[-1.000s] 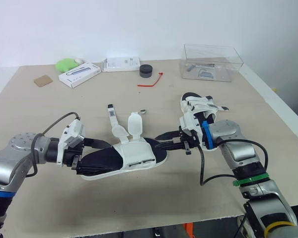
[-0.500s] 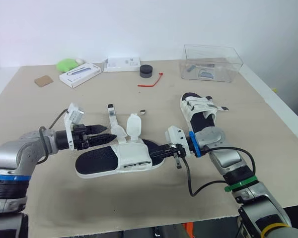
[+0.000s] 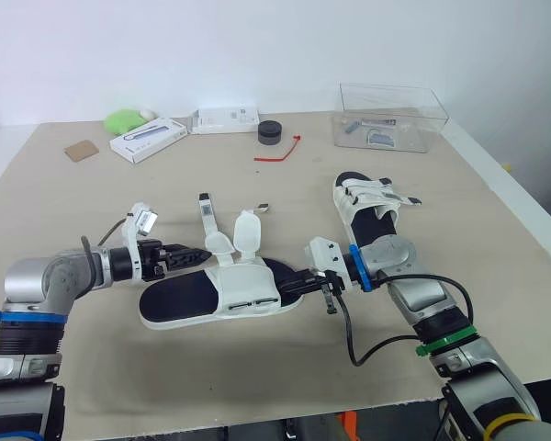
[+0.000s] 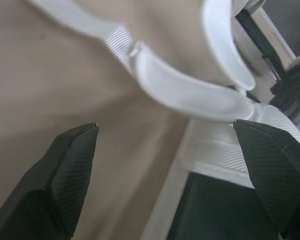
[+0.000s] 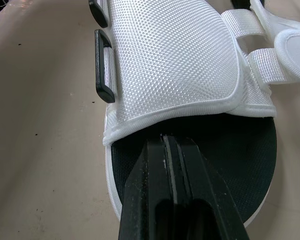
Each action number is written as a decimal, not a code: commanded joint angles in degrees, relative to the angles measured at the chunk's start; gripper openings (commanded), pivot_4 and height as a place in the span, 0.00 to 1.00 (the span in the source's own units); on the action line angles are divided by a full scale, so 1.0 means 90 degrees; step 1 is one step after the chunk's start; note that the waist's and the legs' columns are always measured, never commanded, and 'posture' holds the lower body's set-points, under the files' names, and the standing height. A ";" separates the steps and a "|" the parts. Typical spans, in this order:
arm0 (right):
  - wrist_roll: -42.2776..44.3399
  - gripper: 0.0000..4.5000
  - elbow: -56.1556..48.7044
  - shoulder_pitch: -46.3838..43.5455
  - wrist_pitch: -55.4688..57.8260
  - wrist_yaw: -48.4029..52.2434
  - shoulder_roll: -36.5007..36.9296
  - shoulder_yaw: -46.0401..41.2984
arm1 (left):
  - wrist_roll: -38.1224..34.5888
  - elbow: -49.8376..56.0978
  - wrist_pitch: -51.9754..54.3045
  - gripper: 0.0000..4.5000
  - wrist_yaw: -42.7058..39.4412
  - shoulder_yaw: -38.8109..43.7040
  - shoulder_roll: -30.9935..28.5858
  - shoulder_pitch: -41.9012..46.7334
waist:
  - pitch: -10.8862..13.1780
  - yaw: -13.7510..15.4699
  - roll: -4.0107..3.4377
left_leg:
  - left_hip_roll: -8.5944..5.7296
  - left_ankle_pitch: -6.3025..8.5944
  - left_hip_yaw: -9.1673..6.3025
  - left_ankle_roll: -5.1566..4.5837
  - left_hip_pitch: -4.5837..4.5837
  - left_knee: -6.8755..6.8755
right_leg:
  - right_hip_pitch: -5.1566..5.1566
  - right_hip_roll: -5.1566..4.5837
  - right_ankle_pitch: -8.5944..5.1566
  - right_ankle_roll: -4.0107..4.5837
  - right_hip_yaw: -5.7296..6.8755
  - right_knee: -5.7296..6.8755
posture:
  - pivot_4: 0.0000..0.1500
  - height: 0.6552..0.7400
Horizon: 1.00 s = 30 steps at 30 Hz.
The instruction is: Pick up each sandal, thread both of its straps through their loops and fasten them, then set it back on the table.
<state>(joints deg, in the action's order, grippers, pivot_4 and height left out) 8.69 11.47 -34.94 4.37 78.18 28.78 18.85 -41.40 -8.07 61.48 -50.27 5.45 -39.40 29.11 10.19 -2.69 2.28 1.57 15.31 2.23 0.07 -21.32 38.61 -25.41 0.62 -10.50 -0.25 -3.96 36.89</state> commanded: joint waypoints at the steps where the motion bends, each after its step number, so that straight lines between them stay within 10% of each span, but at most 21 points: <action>1: -0.0011 0.01 -0.0124 -0.0065 -0.0052 -0.0036 0.0098 -0.0098 | 0.0092 -0.0265 0.0241 1.00 0.0048 -0.0128 0.0125 0.0326 | -0.0001 0.0001 0.0001 | -0.0001 0.0000 0.0000 0.0000 0.0000 0.0000 | 0.0000 -0.0001 0.0000 0.0000 0.0000 0.0000 | 1.00 1.00; 18: 0.0027 0.01 -0.0236 -0.0127 -0.0012 -0.0073 0.0197 -0.0101 | 0.0751 -0.3133 0.0310 1.00 0.0212 -0.0088 0.1121 0.2156 | -0.0005 0.0006 0.0007 | -0.0017 -0.0021 -0.0016 0.0027 0.0009 0.0012 | 0.0016 -0.0004 0.0008 -0.0006 0.0003 0.0015 | 1.00 1.00; 30: 0.0069 0.01 -0.0427 -0.0018 0.0083 -0.0086 0.0261 -0.0100 | 0.0841 -0.1978 0.0680 1.00 -0.1439 -0.1037 0.0106 0.1561 | -0.0005 -0.0037 0.0007 | -0.0009 -0.0015 -0.0010 0.0034 0.0005 -0.0003 | 0.0003 0.0003 -0.0005 -0.0002 -0.0005 0.0014 | 1.00 1.00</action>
<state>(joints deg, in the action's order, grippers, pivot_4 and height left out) 8.68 9.89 -34.76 5.13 77.33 30.82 18.76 -34.56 -27.25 66.67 -61.97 -2.40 -37.55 43.98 10.15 -3.02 2.34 1.49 15.19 2.14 0.38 -21.27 38.58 -25.39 0.64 -10.57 -0.27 -4.01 37.01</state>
